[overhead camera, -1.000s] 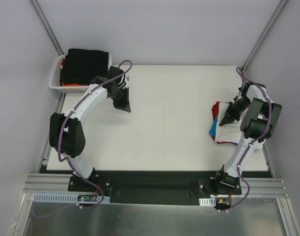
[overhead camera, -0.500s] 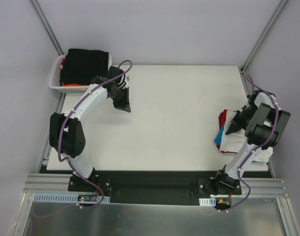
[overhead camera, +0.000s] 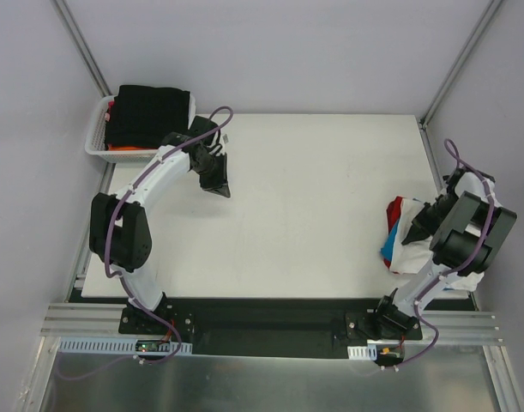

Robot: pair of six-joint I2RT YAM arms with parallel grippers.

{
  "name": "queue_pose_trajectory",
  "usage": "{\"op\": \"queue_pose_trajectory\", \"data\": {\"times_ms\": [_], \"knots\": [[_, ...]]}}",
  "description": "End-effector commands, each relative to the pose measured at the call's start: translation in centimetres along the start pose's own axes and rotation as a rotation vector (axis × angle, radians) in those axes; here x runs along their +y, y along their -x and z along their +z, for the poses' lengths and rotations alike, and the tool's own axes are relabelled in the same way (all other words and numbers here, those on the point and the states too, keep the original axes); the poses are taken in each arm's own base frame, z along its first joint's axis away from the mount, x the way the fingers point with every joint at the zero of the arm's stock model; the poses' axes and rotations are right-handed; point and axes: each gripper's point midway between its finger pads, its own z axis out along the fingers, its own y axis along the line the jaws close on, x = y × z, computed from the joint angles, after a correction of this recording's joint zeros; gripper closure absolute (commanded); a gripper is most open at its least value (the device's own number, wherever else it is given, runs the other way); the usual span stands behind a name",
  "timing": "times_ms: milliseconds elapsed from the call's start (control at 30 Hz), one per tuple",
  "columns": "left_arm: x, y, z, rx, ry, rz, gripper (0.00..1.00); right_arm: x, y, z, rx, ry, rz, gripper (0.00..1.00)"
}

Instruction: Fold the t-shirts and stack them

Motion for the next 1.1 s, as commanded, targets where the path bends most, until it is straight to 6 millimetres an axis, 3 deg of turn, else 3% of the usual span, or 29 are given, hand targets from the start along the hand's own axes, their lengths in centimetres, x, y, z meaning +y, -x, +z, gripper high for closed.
{"op": "queue_pose_trajectory", "data": {"times_ms": [0, 800, 833, 900, 933, 1000, 1067], "knots": [[-0.8, 0.6, -0.6, -0.004, -0.026, 0.018, 1.0, -0.9, -2.5, -0.5, 0.016, -0.022, 0.044, 0.99], [-0.7, 0.2, -0.7, -0.002, -0.022, 0.017, 1.0, -1.4, -2.6, -0.4, -0.001, -0.044, 0.046, 0.99], [-0.7, 0.2, -0.7, -0.004, -0.021, 0.018, 1.0, -1.2, -2.4, -0.8, -0.022, -0.039, 0.044, 0.99], [-0.6, 0.4, -0.9, -0.014, -0.011, 0.012, 1.0, -0.1, -1.3, -3.4, -0.164, 0.008, 0.019, 0.95], [-0.7, 0.6, -1.4, -0.034, -0.009, 0.016, 1.0, 1.0, -0.6, -4.7, -0.253, 0.039, -0.017, 0.79], [-0.6, 1.1, -1.8, -0.057, 0.005, 0.019, 1.0, 3.6, -0.3, -8.5, -0.413, 0.126, -0.093, 0.68], [-0.8, 1.5, -2.1, -0.071, 0.004, 0.017, 1.0, 6.8, -0.8, -10.1, -0.475, 0.207, -0.197, 0.6]]}}
